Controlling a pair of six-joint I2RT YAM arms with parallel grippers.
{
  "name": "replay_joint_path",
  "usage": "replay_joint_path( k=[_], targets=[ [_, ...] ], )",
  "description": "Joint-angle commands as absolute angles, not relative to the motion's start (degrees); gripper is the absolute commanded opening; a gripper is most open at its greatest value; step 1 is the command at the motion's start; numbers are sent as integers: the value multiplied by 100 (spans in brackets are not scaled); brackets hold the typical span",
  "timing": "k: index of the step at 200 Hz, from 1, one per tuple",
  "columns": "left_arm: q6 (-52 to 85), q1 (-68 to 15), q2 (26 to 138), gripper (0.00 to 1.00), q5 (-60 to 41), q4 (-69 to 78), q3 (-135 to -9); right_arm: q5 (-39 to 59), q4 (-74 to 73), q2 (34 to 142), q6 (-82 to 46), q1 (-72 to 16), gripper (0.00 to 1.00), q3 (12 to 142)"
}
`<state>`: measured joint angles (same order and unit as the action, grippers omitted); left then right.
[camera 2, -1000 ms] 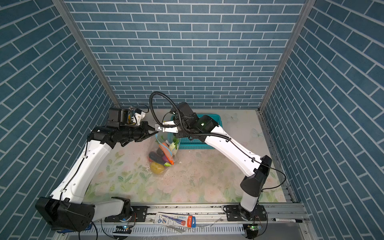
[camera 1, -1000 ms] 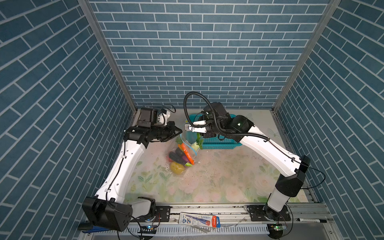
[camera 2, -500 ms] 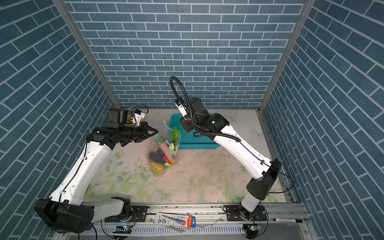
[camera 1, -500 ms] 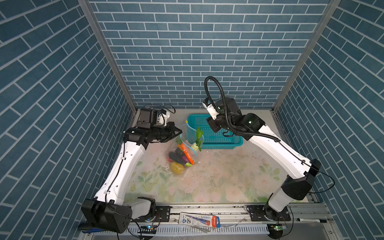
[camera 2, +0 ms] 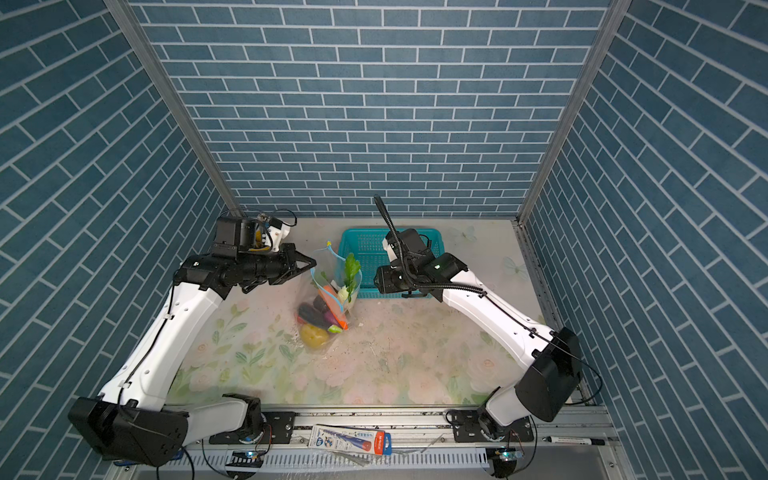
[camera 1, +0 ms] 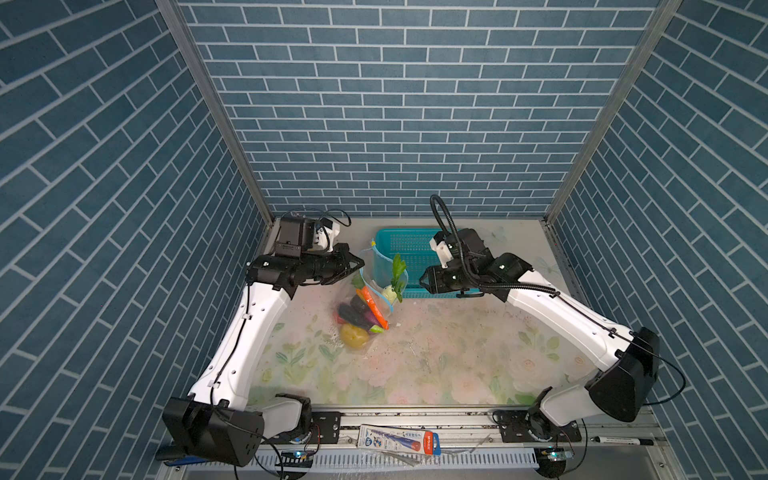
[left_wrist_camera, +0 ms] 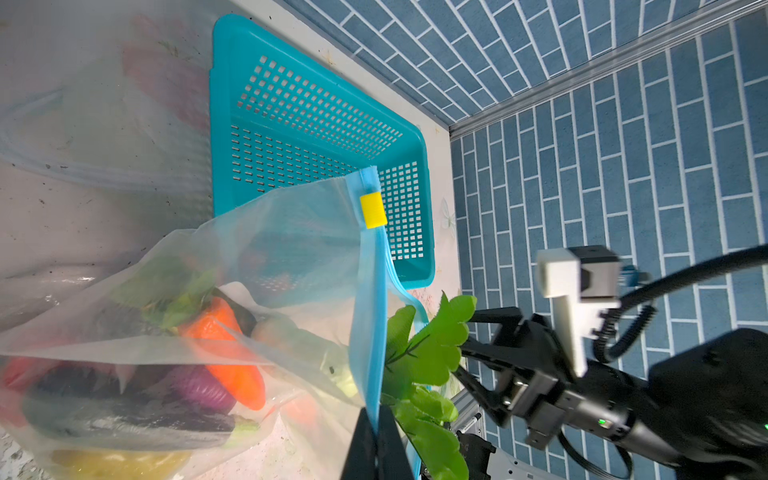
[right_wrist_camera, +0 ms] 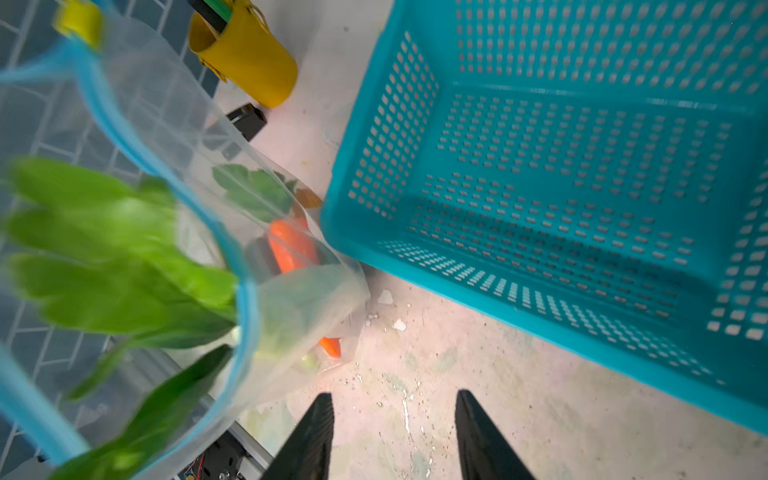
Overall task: Place the food in the zip-top bag and seal the zipper
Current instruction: 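Raise the open right gripper out of the bag and draw it back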
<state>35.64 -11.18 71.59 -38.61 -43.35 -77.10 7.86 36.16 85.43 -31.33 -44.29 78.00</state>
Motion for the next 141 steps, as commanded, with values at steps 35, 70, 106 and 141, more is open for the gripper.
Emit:
replay_joint_path(
  k=[35,70,106,141],
  targets=[
    [3530,-1143,7027,0,-3882,-4298,-7716,210,1805,8965,-3505,-4488,47,6605],
    [3511,-1146,7034,0,-3885,-4335,-7717,212,1618,9504,-3202,-4474,48,6744],
    [3515,-1150,7013,0,-3876,-4312,-7673,49,1438,9855,-3132,-4437,49,6920],
    [3506,-1151,7013,0,-3893,-4317,-7663,-39,1432,10095,-2981,-4387,49,7173]
  ],
)
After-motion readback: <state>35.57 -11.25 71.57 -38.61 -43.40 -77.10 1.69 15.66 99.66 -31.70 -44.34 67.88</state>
